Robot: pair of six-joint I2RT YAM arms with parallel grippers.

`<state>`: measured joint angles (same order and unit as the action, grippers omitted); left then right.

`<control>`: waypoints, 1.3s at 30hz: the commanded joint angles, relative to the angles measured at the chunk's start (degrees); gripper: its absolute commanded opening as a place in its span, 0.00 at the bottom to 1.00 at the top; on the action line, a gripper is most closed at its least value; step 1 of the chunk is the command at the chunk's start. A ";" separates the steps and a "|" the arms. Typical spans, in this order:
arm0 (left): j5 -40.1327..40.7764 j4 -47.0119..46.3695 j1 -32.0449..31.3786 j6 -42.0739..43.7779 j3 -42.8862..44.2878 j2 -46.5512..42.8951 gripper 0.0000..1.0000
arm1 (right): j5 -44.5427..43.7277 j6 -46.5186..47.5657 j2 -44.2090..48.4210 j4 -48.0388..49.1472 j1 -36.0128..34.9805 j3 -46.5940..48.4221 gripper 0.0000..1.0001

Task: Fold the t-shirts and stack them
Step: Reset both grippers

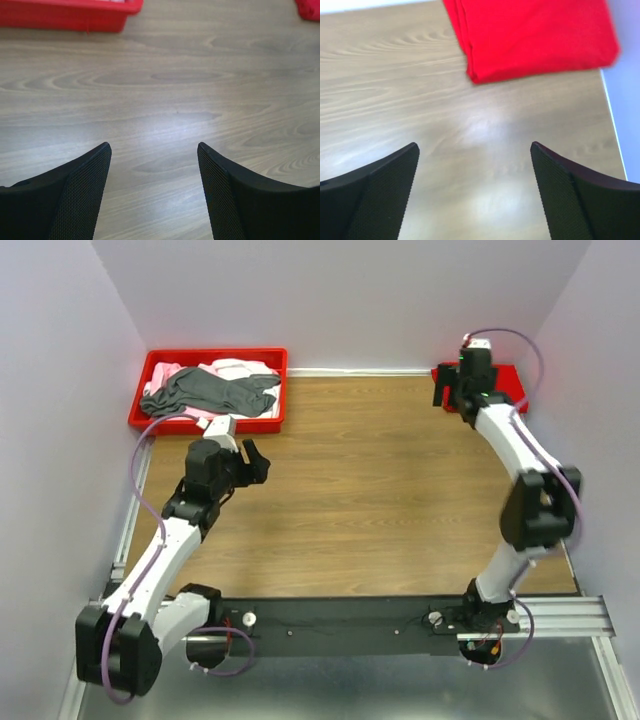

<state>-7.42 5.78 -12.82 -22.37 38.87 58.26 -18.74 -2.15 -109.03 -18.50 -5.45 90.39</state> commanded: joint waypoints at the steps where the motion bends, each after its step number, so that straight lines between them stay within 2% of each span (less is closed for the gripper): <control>1: 8.45 0.45 0.34 -1.35 -0.47 -6.74 0.78 | 4.94 -7.25 20.92 -2.41 0.00 -9.33 1.00; 2: 9.61 1.42 0.34 -1.53 -0.38 -9.63 0.79 | 4.94 -8.12 28.62 -3.37 0.09 -11.27 1.00; 5: 13.74 4.92 0.34 -1.80 1.28 -14.04 0.79 | 3.01 -12.08 42.19 -4.26 0.09 -19.01 1.00; 6: 15.05 6.25 0.34 -1.36 2.08 -17.27 0.80 | 3.36 -12.69 51.02 -4.52 0.00 -20.59 1.00; 10: 23.74 11.96 0.34 -0.48 7.26 -25.11 0.81 | 2.22 -11.57 69.24 -4.53 0.00 -26.40 1.00; 17: 31.14 14.60 0.34 -0.74 9.55 -37.23 0.84 | 0.02 -9.71 90.72 -6.20 0.09 -34.83 1.00; 19: 34.12 15.05 0.34 -1.27 9.47 -39.62 0.84 | 0.28 -9.54 92.68 -6.20 -0.08 -35.63 1.00; 21: 35.54 15.31 0.34 -1.54 9.03 -41.99 0.89 | 0.72 -8.92 94.00 -6.28 0.00 -36.25 1.00; 27: 38.00 16.19 0.34 -1.97 6.75 -49.99 0.95 | 3.36 -8.83 93.74 -6.37 0.00 -38.53 1.00; 39: 39.85 16.46 0.25 -6.28 3.40 -54.48 0.99 | 5.64 -8.04 95.23 -6.37 0.09 -41.08 1.00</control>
<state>29.56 22.35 -12.82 -27.00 42.44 4.99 -15.46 -11.33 -15.16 -23.68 -5.45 50.50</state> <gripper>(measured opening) 0.985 0.998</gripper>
